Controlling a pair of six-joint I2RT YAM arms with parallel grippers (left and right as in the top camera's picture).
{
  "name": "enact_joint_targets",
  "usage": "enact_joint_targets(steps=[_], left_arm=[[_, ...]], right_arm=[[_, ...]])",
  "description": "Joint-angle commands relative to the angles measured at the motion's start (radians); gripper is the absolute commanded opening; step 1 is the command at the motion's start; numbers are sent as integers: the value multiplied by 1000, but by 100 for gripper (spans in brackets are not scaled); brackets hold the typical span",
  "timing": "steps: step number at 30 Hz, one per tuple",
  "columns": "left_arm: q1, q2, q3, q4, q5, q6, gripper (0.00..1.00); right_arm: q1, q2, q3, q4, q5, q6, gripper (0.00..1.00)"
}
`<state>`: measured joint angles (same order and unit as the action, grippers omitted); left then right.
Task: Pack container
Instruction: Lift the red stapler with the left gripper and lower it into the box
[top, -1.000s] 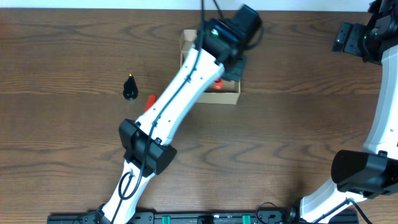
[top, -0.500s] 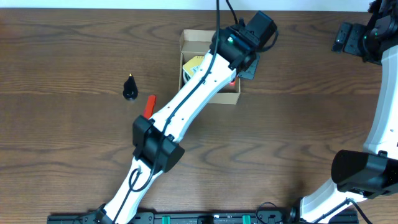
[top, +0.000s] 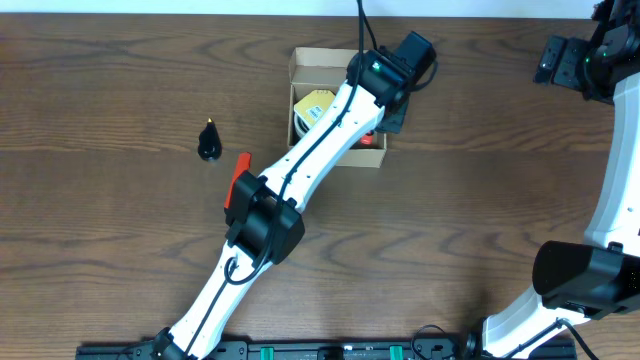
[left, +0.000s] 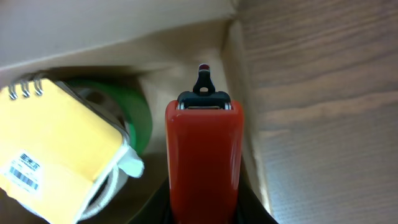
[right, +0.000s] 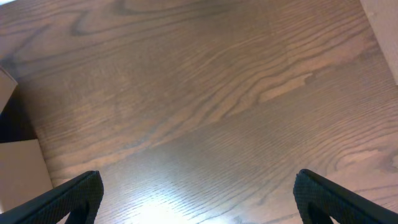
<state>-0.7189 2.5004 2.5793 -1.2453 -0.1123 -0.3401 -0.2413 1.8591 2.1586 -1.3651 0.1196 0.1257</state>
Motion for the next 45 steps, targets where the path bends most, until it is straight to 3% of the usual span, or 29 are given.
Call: enact_joint_targets(steps=[1,10,28,29,32,35,45], left_arm=[[23,13,13,10,-17,3,6],[31,58,13,53,58,3,6],[32,80,13,68,61,2,6],[32,80,13,69,61,2,10],[32,80,13,69,61,2,36],[32,80,13,69,61,3,43],[32,56,25,56,57,41,33]], right_arm=[[-8,5,-3,0,-4,12,99],[-8,5,-3,0,-4,12,99],[-8,5,-3,0,-4,12,99],[-8,5,-3,0,-4,12,99],[-8,5,-3,0,-4,12,99],[-8,5,-3,0,-4,12,99],[-8,5,-3,0,-4,12,99]])
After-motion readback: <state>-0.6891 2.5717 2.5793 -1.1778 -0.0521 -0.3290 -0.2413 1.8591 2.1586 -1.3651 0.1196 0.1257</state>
